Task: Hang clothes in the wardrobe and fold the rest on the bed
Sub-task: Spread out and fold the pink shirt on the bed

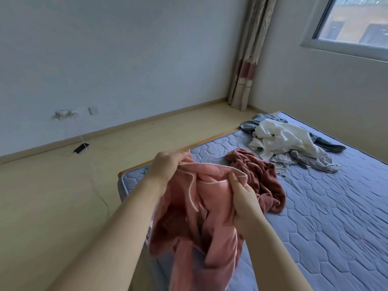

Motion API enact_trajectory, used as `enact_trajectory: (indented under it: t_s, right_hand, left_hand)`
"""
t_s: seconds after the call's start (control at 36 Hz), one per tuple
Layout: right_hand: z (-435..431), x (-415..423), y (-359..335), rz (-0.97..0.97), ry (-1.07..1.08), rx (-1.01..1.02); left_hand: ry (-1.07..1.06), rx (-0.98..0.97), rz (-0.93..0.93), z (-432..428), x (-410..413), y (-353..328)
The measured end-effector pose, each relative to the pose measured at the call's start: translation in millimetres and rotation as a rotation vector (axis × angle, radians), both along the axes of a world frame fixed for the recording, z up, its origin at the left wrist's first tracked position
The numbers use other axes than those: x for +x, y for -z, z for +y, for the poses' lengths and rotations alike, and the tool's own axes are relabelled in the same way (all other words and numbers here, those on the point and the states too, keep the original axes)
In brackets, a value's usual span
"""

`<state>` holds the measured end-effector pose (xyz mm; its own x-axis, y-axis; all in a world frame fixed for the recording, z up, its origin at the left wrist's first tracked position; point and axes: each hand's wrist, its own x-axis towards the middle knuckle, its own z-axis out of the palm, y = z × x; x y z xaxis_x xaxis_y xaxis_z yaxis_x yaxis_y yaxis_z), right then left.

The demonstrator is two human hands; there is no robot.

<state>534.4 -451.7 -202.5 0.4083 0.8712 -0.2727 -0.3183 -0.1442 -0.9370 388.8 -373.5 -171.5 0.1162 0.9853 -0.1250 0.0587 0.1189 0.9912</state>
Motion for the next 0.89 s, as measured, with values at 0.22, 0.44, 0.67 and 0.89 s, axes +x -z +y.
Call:
enact_trajectory:
  t_s: [0.22, 0.44, 0.67, 0.89]
  right_hand:
    - [5, 6, -4, -0.193, -0.124, 0.182]
    - [-1, 15, 15, -0.398, -0.245, 0.013]
    - [14, 12, -9, -0.038, -0.095, 0.106]
    - [25, 7, -42, 0.126, -0.133, 0.255]
  left_hand:
    - [0.133, -0.251, -0.386, 1, 2, -10]
    - [0.195, -0.203, -0.516, 0, 12, -26]
    - [0.276, 0.081, -0.335, -1, 16, -22]
    - [0.568, 0.301, 0.070, -4, 22, 9]
